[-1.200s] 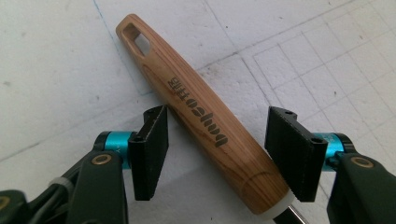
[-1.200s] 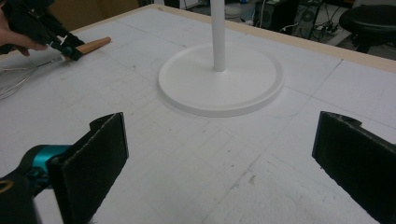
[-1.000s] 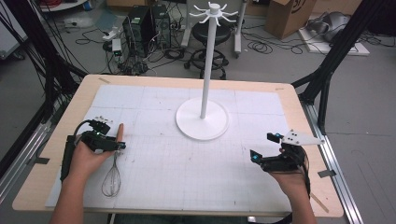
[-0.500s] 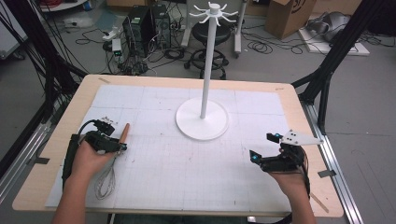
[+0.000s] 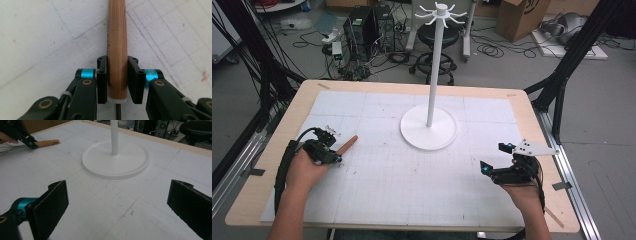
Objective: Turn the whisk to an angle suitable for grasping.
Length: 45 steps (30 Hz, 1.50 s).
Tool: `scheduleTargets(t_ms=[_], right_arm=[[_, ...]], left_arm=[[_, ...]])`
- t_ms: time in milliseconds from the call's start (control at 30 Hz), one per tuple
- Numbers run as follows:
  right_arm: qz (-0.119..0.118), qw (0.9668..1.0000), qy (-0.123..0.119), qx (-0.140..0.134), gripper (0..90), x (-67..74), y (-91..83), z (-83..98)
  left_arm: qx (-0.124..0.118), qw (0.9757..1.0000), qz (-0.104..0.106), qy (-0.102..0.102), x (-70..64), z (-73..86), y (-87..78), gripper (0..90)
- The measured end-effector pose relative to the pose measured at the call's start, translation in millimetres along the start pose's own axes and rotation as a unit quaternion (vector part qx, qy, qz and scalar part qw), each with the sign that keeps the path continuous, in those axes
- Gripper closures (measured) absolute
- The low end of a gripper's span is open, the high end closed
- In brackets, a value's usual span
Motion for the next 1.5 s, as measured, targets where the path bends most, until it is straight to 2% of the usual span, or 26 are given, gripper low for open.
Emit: scheduleTargets(t_ms=[67, 167, 267, 333, 367, 400, 467, 633, 767, 800, 833, 867, 900, 933, 967, 1000, 1233, 1333, 1500], right_arm=[[0.002, 1.0000, 0.001, -0.001, 2.6, -1.6, -1.2, 0.3], [0.003, 1.0000, 0.002, -0.001, 2.6, -2.3, -1.7, 1.2], [0.003, 1.0000, 0.003, 0.002, 2.6, -2.4, -1.4, 1.9], [0.003, 1.0000, 0.002, 0.003, 2.6, -2.8, -1.0, 2.1], [0.003, 1.0000, 0.002, 0.003, 2.6, -3.0, -1.3, 2.0], [0.003, 1.0000, 0.002, 0.001, 2.6, -3.1, -1.8, 1.9], [0.005, 1.0000, 0.004, 0.001, 2.6, -3.8, -3.1, 2.2], [0.006, 1.0000, 0.006, 0.002, 2.6, -3.9, -3.5, 3.3], [0.002, 1.0000, 0.002, 0.004, 2.6, -2.1, 0.1, 2.5], [0.002, 1.0000, 0.002, 0.004, 2.6, -2.1, 0.1, 2.5], [0.001, 1.0000, -0.002, 0.005, 2.6, -1.4, 2.0, 1.9], [0.001, 1.0000, -0.001, 0.005, 2.6, -1.2, 2.4, 1.7], [0.001, 1.0000, 0.000, 0.006, 2.7, -1.0, 2.5, 1.7], [0.002, 1.0000, 0.001, 0.006, 2.6, -1.1, 2.5, 2.0], [0.002, 1.0000, -0.001, 0.005, 2.6, -1.5, 2.2, 2.5], [0.002, 1.0000, 0.001, 0.006, 2.6, -1.5, 1.9, 3.3], [0.004, 0.9999, 0.002, 0.011, 2.6, -1.1, -1.9, 6.1], [0.008, 0.9999, 0.005, 0.009, 2.6, -2.3, -5.1, 7.0], [0.013, 0.9999, 0.006, 0.010, 2.7, -4.5, -10.2, 9.3]], left_arm=[[0.002, 0.9997, 0.009, 0.025, -2.7, -0.6, -0.8, 72.7], [-0.004, 0.9987, 0.021, 0.046, -7.1, -2.3, -1.0, 72.7], [-0.008, 0.9983, 0.025, 0.052, -9.2, -4.5, -2.2, 72.7], [-0.029, 0.9977, 0.032, 0.052, -10.8, -10.3, -7.9, 72.7], [-0.029, 0.9977, 0.032, 0.052, -10.8, -10.3, -7.9, 72.7], [-0.053, 0.9967, 0.042, 0.044, -12.4, -15.5, -14.0, 72.7], [-0.075, 0.9946, 0.055, 0.046, -14.5, -20.2, -20.3, 72.7], [-0.113, 0.9900, 0.068, 0.050, -22.0, -29.3, -35.3, 72.8], [-0.143, 0.9853, 0.075, 0.057, -25.4, -35.8, -47.2, 72.9], [-0.143, 0.9853, 0.075, 0.057, -25.4, -35.8, -47.2, 72.9], [-0.160, 0.9824, 0.080, 0.055, -25.9, -38.9, -53.3, 72.8], [-0.168, 0.9808, 0.083, 0.055, -25.8, -40.2, -55.5, 72.8], [-0.168, 0.9808, 0.083, 0.055, -25.8, -40.2, -55.5, 72.8], [-0.187, 0.9766, 0.093, 0.050, -26.2, -43.4, -61.5, 72.8], [-0.187, 0.9766, 0.093, 0.050, -26.2, -43.4, -61.5, 72.8], [-0.197, 0.9740, 0.100, 0.050, -27.1, -45.7, -65.1, 72.8], [-0.213, 0.9694, 0.108, 0.055, -31.7, -53.9, -68.9, 72.8], [-0.213, 0.9693, 0.107, 0.059, -32.3, -55.6, -67.9, 72.8], [-0.217, 0.9677, 0.113, 0.061, -35.6, -60.6, -64.1, 72.8]])
Point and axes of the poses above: each handheld gripper's, and its own axes: y roughly forward along the jaws, z roughly out of its underside, x roughly to its left, the point moved 4 cm from there along y, roughly forward along the jaws, and after that the axes turned 12 degrees about -x, right-handed, at the moved point
